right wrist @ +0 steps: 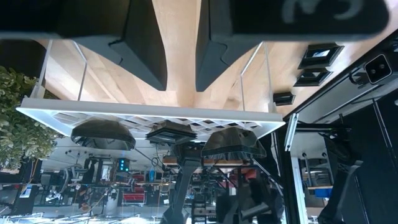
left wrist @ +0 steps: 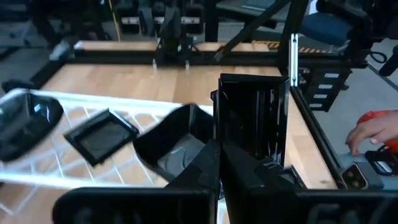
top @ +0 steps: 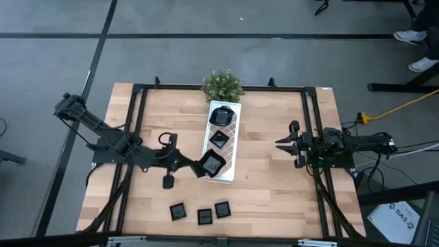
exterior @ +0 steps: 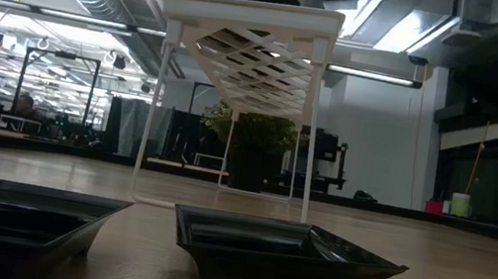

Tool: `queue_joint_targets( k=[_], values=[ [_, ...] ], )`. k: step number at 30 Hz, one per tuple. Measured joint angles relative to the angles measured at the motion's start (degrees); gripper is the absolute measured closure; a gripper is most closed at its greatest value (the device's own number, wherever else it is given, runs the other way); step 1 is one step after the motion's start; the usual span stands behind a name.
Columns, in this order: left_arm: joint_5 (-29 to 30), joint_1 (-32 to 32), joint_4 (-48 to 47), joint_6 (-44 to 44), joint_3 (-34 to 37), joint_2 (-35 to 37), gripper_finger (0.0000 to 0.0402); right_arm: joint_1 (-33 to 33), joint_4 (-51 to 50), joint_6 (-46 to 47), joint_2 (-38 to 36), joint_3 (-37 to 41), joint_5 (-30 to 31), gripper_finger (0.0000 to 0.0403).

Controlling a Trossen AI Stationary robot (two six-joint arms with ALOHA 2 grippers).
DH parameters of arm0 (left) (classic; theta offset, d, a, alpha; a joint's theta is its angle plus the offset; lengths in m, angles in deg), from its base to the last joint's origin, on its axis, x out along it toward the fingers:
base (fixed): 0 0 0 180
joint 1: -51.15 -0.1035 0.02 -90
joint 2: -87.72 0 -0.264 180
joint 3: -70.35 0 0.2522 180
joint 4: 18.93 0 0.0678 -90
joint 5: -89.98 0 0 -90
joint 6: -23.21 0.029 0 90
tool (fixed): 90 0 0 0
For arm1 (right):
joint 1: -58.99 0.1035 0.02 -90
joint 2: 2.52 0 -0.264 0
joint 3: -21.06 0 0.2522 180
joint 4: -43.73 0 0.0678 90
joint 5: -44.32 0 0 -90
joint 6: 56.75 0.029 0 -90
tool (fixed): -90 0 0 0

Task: Pick & Place Mini shaped plates
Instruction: Stack the square plate on top of the square plate on the shelf

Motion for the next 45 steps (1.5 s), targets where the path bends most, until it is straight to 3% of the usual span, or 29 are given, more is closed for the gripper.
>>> queue_joint_targets(
  k=[23,36,45],
  values=[
    [-0.89,-11.78,4.66,2.98,-0.02,-0.02,0.0399,0.0,0.0,0.0,0.0,0.0,0.0,0.0318],
    [-0.8,-16.21,6.46,-0.42,-0.02,-0.37,0.04,-0.02,0.01,0.0,-0.01,0.0,0.0,0.0318],
    [-5.34,-20.72,11.22,-3.66,-0.07,-5.51,0.0399,-0.01,0.01,0.0,-0.01,0.0,0.0,0.0318]
  ],
)
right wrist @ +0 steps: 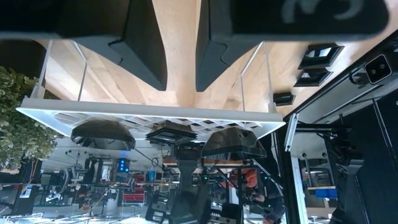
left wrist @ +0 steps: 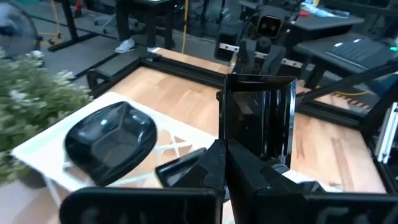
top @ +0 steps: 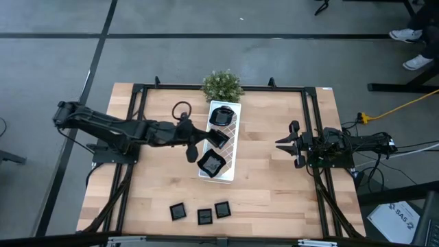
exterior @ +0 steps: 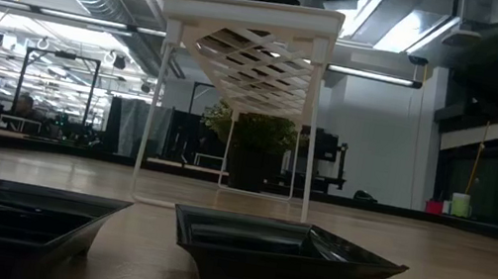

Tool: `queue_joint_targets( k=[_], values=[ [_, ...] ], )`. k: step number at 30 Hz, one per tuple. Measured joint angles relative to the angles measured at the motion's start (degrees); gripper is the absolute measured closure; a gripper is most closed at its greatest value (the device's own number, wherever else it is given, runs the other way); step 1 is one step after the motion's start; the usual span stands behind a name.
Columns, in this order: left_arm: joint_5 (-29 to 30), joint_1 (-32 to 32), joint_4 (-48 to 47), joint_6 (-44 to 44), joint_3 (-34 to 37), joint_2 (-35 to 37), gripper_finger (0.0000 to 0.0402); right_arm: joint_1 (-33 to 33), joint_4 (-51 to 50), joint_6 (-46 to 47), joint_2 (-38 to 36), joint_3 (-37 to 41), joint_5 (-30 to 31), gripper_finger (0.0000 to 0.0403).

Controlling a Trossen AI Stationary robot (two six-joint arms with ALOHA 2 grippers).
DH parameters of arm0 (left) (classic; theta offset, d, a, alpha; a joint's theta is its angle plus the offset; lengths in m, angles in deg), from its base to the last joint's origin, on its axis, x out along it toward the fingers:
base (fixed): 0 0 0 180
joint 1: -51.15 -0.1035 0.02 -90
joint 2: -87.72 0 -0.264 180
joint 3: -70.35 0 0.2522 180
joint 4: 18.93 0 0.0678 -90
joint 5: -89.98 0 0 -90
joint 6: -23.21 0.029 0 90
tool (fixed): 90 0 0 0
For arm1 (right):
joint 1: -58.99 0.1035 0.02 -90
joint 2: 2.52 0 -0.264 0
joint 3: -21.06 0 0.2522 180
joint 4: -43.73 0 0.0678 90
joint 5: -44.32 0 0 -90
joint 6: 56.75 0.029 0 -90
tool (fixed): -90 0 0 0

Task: Pick & Place Mini shaped plates
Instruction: Stack the square plate on top of the square plate on the shelf

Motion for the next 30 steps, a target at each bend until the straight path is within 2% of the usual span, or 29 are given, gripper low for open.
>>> queue_joint_targets(
  k=[5,18,30],
  values=[
    [-1.63,-2.11,3.79,0.39,0.0,-2.88,0.0399,0.01,0.01,0.02,0.01,0.0,0.0,0.0318],
    [-1.76,-4.31,4.41,-2.6,0.02,-9.03,0.0399,0.0,-0.01,0.0,0.01,0.0,0.01,0.0318],
    [-3.16,-4.59,2.13,-5.66,0.02,-9.75,0.0398,0.01,0.01,0.02,-0.01,0.0,0.0,0.0318]
  ],
)
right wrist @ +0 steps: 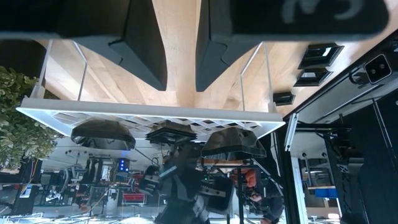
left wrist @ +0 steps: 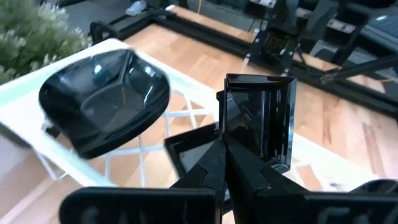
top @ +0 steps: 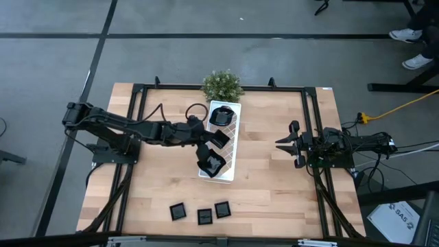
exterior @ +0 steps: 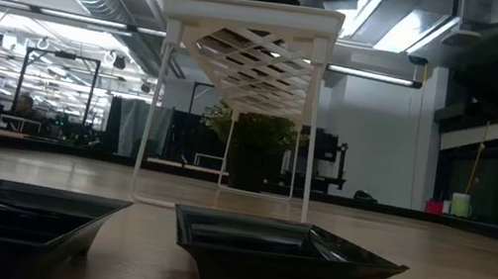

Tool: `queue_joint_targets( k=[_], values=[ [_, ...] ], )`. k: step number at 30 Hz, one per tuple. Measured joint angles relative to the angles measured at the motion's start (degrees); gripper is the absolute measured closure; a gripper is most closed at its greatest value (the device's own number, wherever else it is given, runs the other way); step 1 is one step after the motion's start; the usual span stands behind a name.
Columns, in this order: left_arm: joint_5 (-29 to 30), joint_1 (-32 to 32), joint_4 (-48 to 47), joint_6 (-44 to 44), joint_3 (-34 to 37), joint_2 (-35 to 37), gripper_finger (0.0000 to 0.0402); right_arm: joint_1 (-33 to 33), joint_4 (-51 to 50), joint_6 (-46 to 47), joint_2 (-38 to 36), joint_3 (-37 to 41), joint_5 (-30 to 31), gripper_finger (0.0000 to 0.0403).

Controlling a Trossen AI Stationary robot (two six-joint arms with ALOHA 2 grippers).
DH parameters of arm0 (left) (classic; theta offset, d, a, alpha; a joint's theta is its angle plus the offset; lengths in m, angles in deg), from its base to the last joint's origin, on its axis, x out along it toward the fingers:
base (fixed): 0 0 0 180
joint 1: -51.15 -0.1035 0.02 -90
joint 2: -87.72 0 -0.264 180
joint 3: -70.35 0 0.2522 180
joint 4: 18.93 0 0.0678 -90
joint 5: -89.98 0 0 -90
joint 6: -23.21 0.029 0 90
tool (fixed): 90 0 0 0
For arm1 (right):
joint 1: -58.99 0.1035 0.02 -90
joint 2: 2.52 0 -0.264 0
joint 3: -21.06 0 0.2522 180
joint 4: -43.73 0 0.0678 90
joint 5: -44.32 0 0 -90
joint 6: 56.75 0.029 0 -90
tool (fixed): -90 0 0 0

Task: Pick & Place Mini shaped plates
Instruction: Stack the square plate on top of the square plate on the shelf

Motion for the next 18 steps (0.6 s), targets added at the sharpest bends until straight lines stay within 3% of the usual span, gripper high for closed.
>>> queue_joint_targets(
  k=[10,18],
  values=[
    [-1.49,-1.19,-2.84,-4.33,0.0,0.0,0.0395,-0.01,-0.01,-0.02,0.02,0.0,0.0,0.0318],
    [-1.53,-1.19,-3.08,-4.24,0.0,0.04,0.0369,-0.02,0.0,0.0,0.0,0.0,0.0,0.0318]
  ],
)
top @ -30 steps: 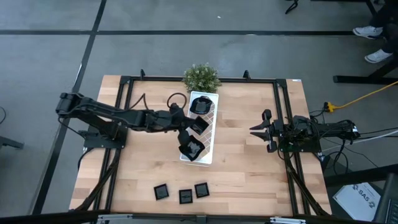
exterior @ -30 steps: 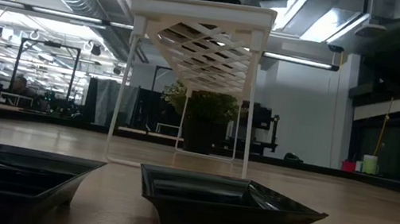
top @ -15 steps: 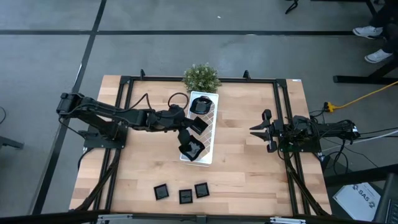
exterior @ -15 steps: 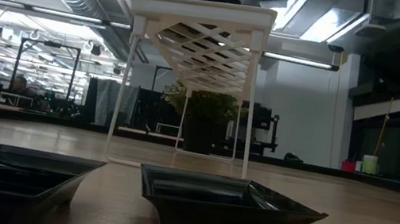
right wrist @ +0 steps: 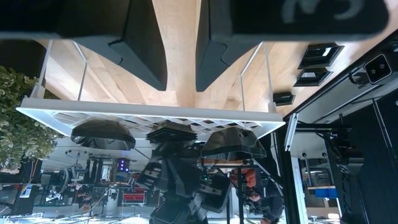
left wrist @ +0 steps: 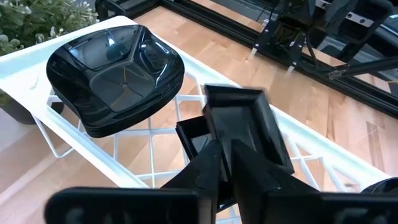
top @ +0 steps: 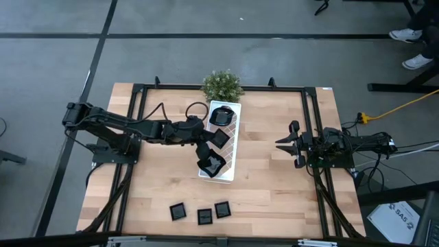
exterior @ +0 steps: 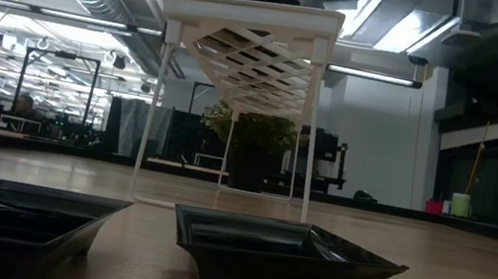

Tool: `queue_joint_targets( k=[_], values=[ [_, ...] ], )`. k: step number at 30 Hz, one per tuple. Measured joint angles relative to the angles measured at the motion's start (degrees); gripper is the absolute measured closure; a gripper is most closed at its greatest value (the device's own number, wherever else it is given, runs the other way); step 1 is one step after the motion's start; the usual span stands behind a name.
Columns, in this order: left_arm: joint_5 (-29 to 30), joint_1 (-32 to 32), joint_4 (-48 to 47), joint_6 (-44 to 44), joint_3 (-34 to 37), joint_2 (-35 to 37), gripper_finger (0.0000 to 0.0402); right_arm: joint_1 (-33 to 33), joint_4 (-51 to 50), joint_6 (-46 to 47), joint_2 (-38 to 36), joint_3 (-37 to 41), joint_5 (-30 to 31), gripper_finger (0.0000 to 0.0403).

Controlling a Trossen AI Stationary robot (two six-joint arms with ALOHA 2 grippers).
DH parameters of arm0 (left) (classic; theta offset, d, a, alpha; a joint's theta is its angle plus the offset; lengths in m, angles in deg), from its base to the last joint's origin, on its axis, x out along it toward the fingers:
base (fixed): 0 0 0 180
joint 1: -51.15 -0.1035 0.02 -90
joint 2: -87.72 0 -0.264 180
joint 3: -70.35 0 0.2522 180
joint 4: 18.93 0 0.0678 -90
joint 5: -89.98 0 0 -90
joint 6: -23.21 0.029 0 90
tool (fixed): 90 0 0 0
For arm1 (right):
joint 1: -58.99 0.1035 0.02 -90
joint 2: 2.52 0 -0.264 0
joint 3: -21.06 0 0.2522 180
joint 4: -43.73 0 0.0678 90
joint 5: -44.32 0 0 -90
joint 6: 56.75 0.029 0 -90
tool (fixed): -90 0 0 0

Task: Pick & Place Mini shaped plates
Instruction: Stack the square plate on top of the square plate on the shelf

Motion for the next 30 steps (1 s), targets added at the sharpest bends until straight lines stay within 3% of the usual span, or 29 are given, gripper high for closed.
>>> queue_joint_targets(
  k=[15,30],
  values=[
    [0.0,0.13,-0.01,2.04,0.02,0.45,0.0306,0.0,-0.02,-0.02,0.0,0.0,0.0,0.0318],
    [0.02,7.93,0.09,12.94,-0.13,8.46,0.0302,0.02,-0.01,-0.02,0.02,0.0,0.0,0.0318]
  ],
)
